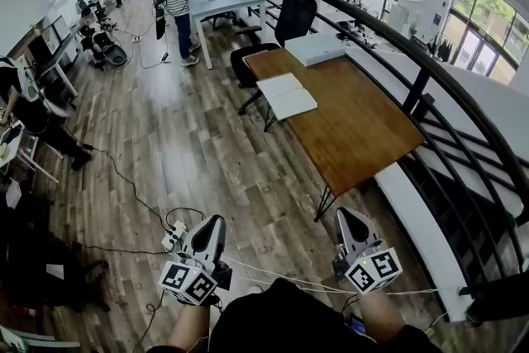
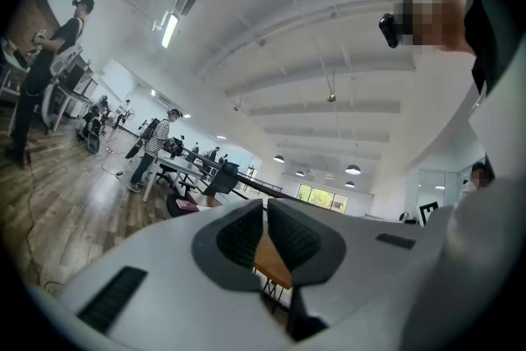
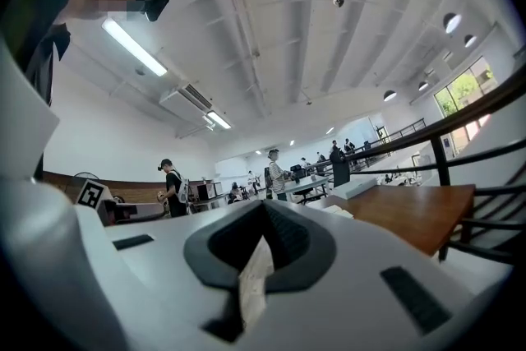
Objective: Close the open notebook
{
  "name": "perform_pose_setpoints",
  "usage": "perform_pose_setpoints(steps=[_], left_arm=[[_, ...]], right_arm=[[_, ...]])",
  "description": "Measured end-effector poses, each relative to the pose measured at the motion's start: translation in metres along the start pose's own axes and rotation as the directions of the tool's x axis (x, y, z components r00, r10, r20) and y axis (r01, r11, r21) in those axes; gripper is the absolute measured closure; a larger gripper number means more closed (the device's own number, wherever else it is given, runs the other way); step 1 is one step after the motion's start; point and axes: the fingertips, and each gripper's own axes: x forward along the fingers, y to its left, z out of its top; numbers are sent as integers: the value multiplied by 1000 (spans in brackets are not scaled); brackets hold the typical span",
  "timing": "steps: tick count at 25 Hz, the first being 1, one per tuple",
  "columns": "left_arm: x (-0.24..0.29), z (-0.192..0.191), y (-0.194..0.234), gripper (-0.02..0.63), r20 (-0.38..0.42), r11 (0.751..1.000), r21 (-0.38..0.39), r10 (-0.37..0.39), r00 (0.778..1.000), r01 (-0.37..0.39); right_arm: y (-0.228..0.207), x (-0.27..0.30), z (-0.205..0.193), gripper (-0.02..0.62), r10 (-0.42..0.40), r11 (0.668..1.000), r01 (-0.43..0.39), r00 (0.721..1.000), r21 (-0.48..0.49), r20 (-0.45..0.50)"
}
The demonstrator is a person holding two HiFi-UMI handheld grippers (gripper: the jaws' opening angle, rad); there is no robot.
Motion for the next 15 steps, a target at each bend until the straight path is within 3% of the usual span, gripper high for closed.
perform_pose_setpoints(steps=[2,3,4,5,6,7,10,15], left_arm=[[2,-2,-5,580,-2,1000,10,2,1000,-2],[3,-3,-9,580,0,1000,15,4,1000,-4],[5,-3,-13,577,4,1000,19,6,1000,-6],[6,-4,-16,513,5,1000,21,11,1000,-11],[8,-5,-20,362,4,1000,21,20,1000,-20],[8,-7,-22,318,1,999,21,33,999,-33],[6,-13,-28,304,-14,997,30,69,998,-68],[5,-22,-37,301,-30,994,56,95,995,-94]], right_arm=[[-1,-6,5,598,9,1000,-10,999,1,32],[-1,-8,9,559,26,1000,-26,998,4,53],[0,-11,12,449,48,999,-48,996,10,70],[1,-14,15,358,68,997,-70,994,18,82],[1,-17,17,302,82,996,-85,993,26,90],[0,-20,18,257,88,995,-92,991,31,97],[-5,-28,18,192,83,995,-88,991,40,103],[-15,-32,13,160,93,994,-97,992,44,83]])
